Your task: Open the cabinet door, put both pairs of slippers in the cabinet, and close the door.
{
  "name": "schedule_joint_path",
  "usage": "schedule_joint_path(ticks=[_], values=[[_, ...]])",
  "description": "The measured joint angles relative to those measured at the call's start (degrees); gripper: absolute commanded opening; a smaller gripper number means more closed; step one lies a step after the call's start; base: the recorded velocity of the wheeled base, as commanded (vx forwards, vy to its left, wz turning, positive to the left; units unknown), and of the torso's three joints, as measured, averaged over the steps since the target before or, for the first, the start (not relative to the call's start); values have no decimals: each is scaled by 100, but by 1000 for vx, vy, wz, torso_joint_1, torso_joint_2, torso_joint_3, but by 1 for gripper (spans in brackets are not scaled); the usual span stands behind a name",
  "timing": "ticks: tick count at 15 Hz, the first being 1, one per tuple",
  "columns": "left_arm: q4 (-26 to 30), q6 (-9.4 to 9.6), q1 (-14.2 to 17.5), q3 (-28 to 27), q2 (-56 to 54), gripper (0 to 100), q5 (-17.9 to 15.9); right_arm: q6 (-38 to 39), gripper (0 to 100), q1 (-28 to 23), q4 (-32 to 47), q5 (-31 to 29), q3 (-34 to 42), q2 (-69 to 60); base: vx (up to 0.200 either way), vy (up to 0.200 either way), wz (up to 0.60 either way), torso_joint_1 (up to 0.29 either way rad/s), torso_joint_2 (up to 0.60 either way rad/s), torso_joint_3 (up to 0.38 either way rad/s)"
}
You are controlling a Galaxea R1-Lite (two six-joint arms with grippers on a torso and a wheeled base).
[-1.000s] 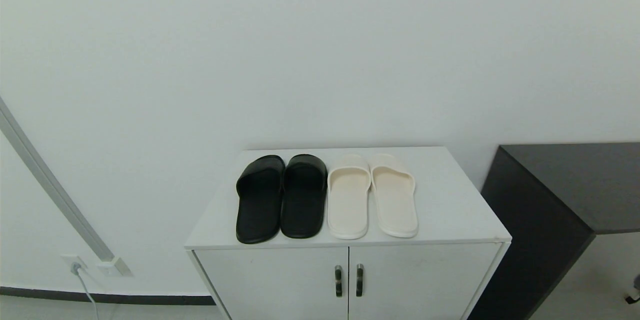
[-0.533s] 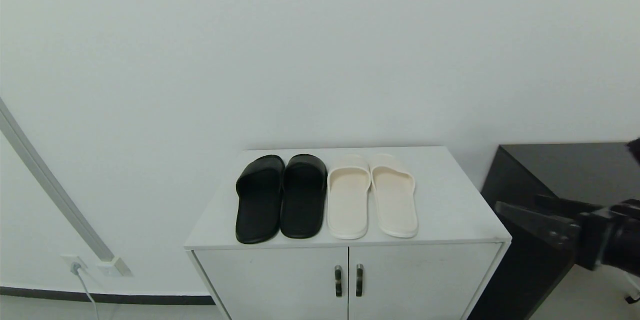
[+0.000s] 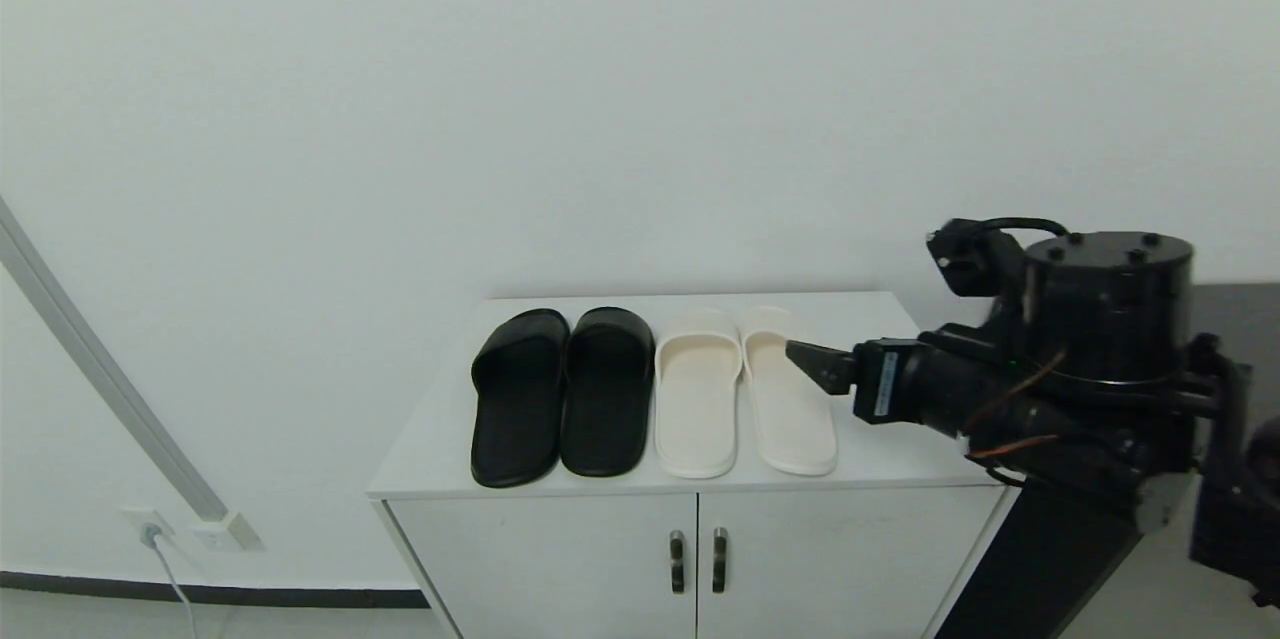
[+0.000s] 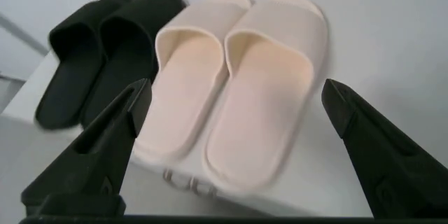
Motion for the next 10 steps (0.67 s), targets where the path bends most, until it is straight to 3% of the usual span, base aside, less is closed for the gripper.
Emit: schedule_joint_path(ticks=[6,10], values=[[0,-5,0,0,0,0,0,46,100,402,210,-1418,-1768,1748,0,0,0,0,0,0],[0,-5,0,0,0,0,0,199,100,449,227,-1860,-2046,2391,0,0,0,0,0,0]])
